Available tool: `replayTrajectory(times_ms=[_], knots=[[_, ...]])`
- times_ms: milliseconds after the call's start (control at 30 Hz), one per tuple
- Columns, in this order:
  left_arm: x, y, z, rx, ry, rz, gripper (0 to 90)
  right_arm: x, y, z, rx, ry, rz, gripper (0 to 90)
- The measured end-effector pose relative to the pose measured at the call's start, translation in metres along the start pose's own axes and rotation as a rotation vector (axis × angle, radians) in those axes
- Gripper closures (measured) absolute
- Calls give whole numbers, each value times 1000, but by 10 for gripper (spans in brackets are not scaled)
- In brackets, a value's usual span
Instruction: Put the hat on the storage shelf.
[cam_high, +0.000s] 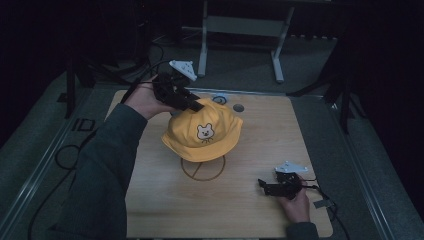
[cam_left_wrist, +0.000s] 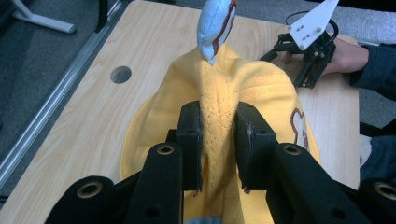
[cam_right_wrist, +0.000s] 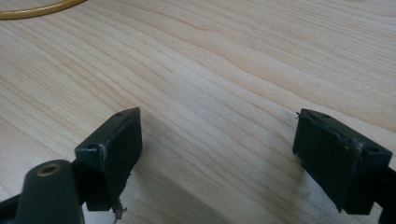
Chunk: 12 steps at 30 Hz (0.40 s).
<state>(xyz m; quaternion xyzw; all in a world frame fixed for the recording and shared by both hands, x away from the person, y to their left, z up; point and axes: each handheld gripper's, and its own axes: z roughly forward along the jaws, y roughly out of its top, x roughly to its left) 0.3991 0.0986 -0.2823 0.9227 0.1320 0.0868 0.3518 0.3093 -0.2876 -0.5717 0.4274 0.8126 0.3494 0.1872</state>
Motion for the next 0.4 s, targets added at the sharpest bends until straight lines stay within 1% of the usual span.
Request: replayTrajectory(times_ms=[67, 100, 133, 200, 267, 333, 400], knots=[[-1, 2, 2, 2, 8, 4, 717, 0, 0, 0, 0, 1, -1, 157], [-1, 3, 3, -6, 9, -1, 697, 0, 0, 0, -1, 1, -1, 157], [0, 3, 2, -12, 13, -6, 660, 0, 0, 0, 0, 1, -2, 157], [2, 2, 0, -28, 27, -33, 564, 0, 0, 0, 1, 0, -2, 157], [3, -1, -6, -56, 30, -46, 502, 0, 0, 0, 1, 1, -2, 157], [6, -5, -13, -86, 51, -62, 448, 0, 0, 0, 0, 1, -2, 157], [9, -11, -24, -130, 72, -87, 418, 0, 0, 0, 0, 1, -1, 157]])
